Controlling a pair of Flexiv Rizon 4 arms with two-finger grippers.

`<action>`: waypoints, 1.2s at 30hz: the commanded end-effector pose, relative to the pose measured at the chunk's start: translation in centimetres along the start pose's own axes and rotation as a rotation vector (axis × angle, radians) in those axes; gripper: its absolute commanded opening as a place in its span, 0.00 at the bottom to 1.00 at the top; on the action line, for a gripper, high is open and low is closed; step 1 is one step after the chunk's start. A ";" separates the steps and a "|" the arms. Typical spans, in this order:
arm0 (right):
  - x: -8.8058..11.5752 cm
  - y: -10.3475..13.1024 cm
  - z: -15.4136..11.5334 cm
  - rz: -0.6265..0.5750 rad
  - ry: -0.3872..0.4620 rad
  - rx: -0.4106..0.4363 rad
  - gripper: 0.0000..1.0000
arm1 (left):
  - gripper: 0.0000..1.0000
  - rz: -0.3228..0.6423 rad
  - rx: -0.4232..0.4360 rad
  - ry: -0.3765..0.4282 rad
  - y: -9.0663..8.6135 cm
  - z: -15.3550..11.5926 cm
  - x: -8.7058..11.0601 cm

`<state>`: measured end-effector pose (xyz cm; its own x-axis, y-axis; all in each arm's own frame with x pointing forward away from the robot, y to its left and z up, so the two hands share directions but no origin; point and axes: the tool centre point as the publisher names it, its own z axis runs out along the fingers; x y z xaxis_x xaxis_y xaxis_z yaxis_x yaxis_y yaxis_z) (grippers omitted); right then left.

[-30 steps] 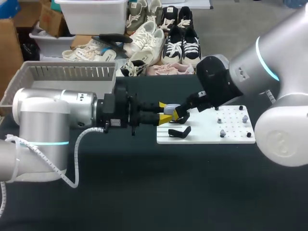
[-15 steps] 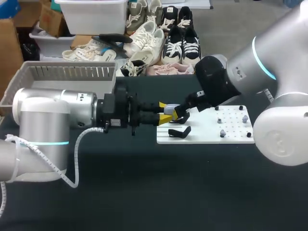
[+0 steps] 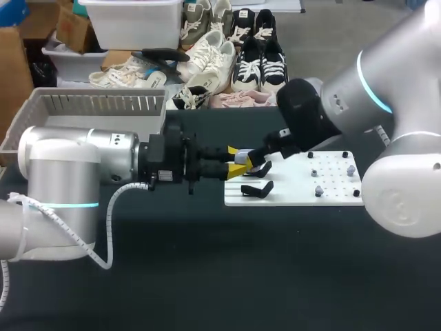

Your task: Pick up each earbud case from the left stands, insert the matching earbuds, close the lid, and place the case in the box.

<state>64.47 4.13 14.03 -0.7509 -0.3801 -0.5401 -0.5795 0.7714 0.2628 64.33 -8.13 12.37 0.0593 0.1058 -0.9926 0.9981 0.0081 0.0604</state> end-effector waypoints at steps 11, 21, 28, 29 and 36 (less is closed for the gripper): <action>-1.3 -0.2 -0.9 0.001 -0.008 0.056 1.00 | 0.00 0.001 -0.002 -0.003 -0.1 0.0 0.0; -4.0 -0.9 -2.4 -0.027 -0.063 0.092 1.00 | 0.00 0.001 -0.002 -0.003 -0.1 0.0 0.0; -3.9 -3.7 -5.4 -0.024 -0.093 0.250 1.00 | 0.00 0.001 -0.002 -0.003 -0.1 0.0 0.0; -3.8 -4.2 -5.8 -0.030 -0.084 0.287 1.00 | 0.00 0.001 -0.002 -0.003 -0.1 0.0 0.0; -1.6 -8.2 -7.1 -0.076 0.032 0.569 1.00 | 0.00 0.001 -0.002 -0.003 -0.1 0.0 0.0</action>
<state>69.31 -4.20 18.25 -0.7142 -0.4313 -0.5512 -0.5392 0.8412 0.0404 64.32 -8.13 12.36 0.0594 0.1055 -0.9926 0.9981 0.0079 0.0606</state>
